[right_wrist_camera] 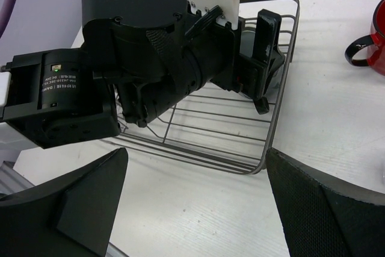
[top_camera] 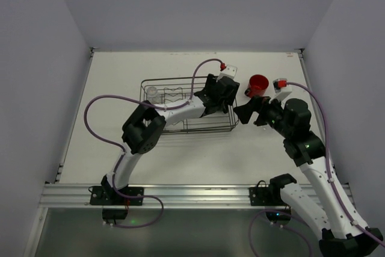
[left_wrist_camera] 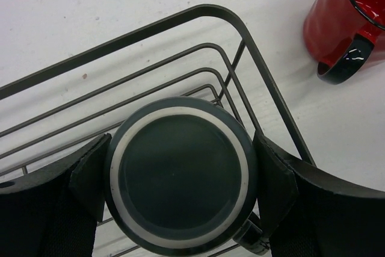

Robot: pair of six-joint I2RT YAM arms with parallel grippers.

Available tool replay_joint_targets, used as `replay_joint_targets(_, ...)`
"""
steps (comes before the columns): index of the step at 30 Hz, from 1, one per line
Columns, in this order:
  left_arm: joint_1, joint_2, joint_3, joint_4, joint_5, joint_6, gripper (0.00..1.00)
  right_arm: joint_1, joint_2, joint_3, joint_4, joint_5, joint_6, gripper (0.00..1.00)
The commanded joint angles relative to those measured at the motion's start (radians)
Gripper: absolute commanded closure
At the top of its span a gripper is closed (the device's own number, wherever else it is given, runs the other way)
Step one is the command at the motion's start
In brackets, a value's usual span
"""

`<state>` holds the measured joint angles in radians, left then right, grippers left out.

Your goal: Unload the cups from the dish rack

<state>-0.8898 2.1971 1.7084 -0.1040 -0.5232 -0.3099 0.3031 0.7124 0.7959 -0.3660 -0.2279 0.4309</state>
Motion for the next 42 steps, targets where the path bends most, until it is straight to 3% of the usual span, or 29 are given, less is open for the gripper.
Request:
replay_joint_targets(1,0.011,-0.020,-0.003,0.069,-0.049,0.029,0.26,0.007,0.002,0.005,0.047,-0.028,0.014,0.01)
replay_joint_targets(2,0.011,-0.057,-0.035,0.107,-0.040,0.031,0.41,0.007,0.004,0.003,0.050,-0.033,0.012,0.01)
replay_joint_targets(5,0.011,-0.162,-0.113,0.186,-0.024,0.040,0.57,0.010,0.009,-0.009,0.074,-0.034,0.029,0.01)
replay_joint_targets(9,0.017,-0.359,-0.257,0.274,-0.002,0.028,0.68,0.013,-0.027,-0.076,0.185,-0.031,0.156,0.02)
replay_joint_targets(14,0.055,-0.687,-0.504,0.378,0.129,-0.058,0.77,0.013,-0.060,-0.118,0.324,-0.050,0.321,0.08)
replay_joint_targets(19,0.161,-0.968,-0.764,0.530,0.450,-0.268,0.82,0.016,0.018,-0.123,0.443,-0.195,0.403,0.14)
replay_joint_targets(25,0.180,-1.126,-0.938,0.709,0.630,-0.417,0.84,0.034,0.076,-0.138,0.625,-0.245,0.548,0.18)
replay_joint_targets(27,0.181,-1.140,-0.955,0.743,0.657,-0.475,0.85,0.059,0.094,-0.124,0.679,-0.264,0.560,0.23)
replay_joint_targets(38,0.181,-1.157,-1.024,0.981,0.740,-0.616,0.85,0.162,0.213,-0.125,0.892,-0.317,0.644,0.25)
replay_joint_targets(42,0.181,-1.146,-1.060,1.043,0.724,-0.635,0.85,0.174,0.249,-0.139,1.015,-0.335,0.701,0.40)
